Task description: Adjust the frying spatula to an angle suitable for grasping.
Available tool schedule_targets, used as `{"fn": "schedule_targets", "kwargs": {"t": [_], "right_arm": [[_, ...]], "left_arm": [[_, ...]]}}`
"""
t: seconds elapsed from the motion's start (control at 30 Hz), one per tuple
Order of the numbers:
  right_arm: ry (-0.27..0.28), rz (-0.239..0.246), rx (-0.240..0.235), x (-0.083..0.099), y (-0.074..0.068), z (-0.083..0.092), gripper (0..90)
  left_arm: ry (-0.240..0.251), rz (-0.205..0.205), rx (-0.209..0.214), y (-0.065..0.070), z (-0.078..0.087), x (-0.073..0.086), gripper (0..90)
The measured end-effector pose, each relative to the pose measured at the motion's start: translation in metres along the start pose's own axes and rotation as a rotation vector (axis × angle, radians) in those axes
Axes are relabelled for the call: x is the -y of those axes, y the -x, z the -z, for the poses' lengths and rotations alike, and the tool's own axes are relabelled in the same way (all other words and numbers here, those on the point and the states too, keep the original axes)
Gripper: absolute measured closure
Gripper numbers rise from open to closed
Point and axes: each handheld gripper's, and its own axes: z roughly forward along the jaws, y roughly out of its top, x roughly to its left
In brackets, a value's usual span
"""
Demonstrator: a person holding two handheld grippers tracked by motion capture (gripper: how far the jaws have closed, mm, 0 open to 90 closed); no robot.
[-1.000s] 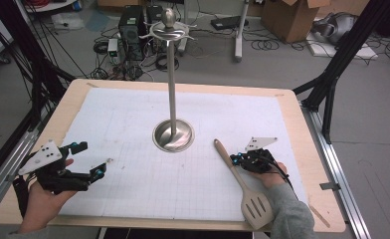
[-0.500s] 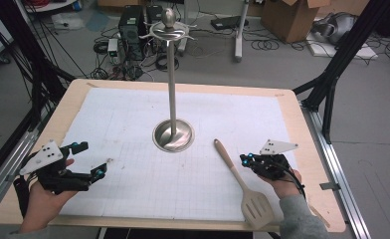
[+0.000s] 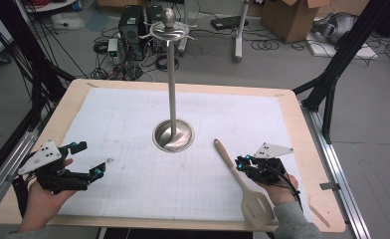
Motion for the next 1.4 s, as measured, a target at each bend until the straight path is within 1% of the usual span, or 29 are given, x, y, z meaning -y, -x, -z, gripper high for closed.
{"fn": "schedule_targets", "kwargs": {"t": [0.03,0.07,0.13,0.2,0.27,0.47,0.5,0.6,0.67,0.8,0.83,0.93,1.07,1.2,1.4], "right_arm": [[0.001,-0.013,0.005,-0.001,-0.001,0.0,68.1],[-0.001,-0.018,0.014,-0.002,-0.002,0.0,65.2],[0.002,-0.015,0.041,-0.005,-0.006,0.002,60.4],[0.011,-0.025,0.059,-0.007,-0.009,0.004,55.1],[0.014,-0.018,0.08,-0.009,-0.012,0.004,51.0],[0.037,-0.05,0.083,-0.011,-0.02,0.002,37.6],[0.042,-0.051,0.082,-0.01,-0.021,0.002,33.6],[0.037,-0.08,0.073,-0.009,-0.023,-0.002,25.6],[0.032,-0.082,0.073,-0.007,-0.025,-0.003,20.3],[0.042,-0.097,0.067,-0.005,-0.026,-0.005,16.9],[0.043,-0.089,0.067,-0.004,-0.026,-0.005,16.8],[0.029,-0.098,0.062,-0.003,-0.028,-0.007,16.4],[0.012,-0.091,0.077,-0.001,-0.031,-0.011,16.4],[0.002,-0.104,0.098,0.0,-0.034,-0.015,16.4],[-0.019,-0.1,0.13,0.004,-0.033,-0.02,16.4]], "left_arm": [[0.001,0.001,0.0,0.0,0.0,0.0,2.4],[0.001,0.0,0.0,0.0,0.0,0.0,2.4],[0.0,0.0,0.001,0.0,0.0,0.0,2.4],[-0.003,0.002,-0.001,0.0,0.0,0.0,2.4],[-0.003,0.0,0.002,-0.001,0.0,0.0,2.4],[-0.002,0.004,0.001,-0.001,0.001,0.001,2.4],[-0.003,0.002,0.002,-0.002,0.0,0.001,2.4],[-0.003,0.003,0.002,-0.001,0.0,0.001,2.4],[-0.003,0.001,0.004,-0.001,0.0,0.001,2.4],[-0.005,0.0,0.005,-0.001,-0.001,0.001,2.4],[-0.004,0.002,0.004,-0.001,-0.001,0.001,2.4],[-0.005,0.0,0.004,-0.001,0.0,0.0,2.4],[-0.002,0.005,0.006,-0.001,-0.001,0.0,2.4],[-0.004,0.006,0.006,-0.002,-0.003,0.001,2.4],[-0.006,0.015,0.0,-0.003,-0.003,0.003,2.4]]}}
